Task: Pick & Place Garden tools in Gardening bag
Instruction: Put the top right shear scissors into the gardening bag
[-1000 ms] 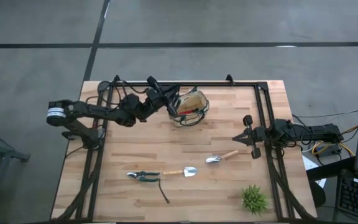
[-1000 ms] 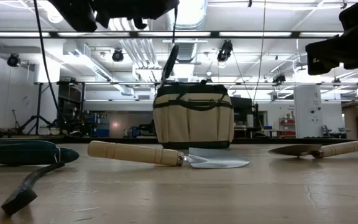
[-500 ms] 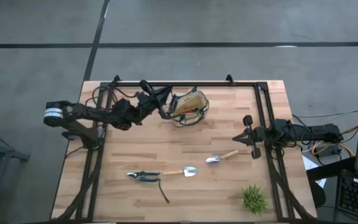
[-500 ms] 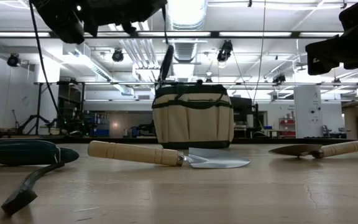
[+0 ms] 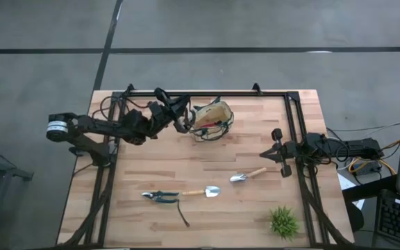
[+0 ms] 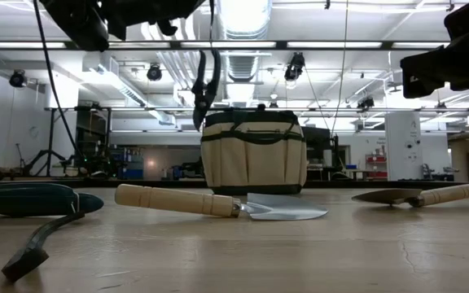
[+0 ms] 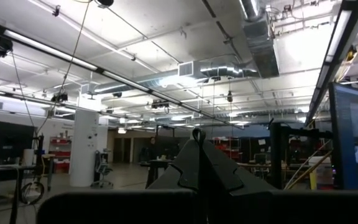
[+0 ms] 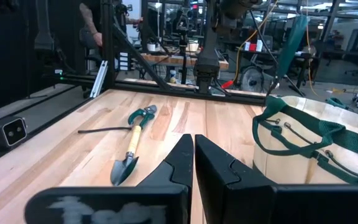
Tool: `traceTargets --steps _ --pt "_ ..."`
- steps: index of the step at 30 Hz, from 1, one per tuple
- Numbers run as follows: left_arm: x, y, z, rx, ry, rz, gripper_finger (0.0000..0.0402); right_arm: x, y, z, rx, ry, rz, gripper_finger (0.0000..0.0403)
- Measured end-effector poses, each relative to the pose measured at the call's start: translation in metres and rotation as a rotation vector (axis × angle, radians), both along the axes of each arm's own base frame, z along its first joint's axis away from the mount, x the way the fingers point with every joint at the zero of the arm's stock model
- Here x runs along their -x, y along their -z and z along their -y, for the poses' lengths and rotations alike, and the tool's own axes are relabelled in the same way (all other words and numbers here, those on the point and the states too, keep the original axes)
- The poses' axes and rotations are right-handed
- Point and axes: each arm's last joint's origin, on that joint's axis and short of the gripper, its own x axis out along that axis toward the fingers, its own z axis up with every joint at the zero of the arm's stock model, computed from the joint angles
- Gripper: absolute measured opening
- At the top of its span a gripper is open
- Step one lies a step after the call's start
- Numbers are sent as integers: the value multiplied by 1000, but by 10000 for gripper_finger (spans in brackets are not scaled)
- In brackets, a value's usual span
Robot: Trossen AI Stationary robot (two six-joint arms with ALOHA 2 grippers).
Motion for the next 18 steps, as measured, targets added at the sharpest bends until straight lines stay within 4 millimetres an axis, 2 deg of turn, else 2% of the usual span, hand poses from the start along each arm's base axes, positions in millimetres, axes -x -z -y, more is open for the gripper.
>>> traceTargets --steps 9,18 --pt "-33 -2 -12 -4 18 -13 3 0 0 0 0 0 0 8" --pt "-51 2 -30 10 49 -14 3 0 0 0 0 0 0 8"
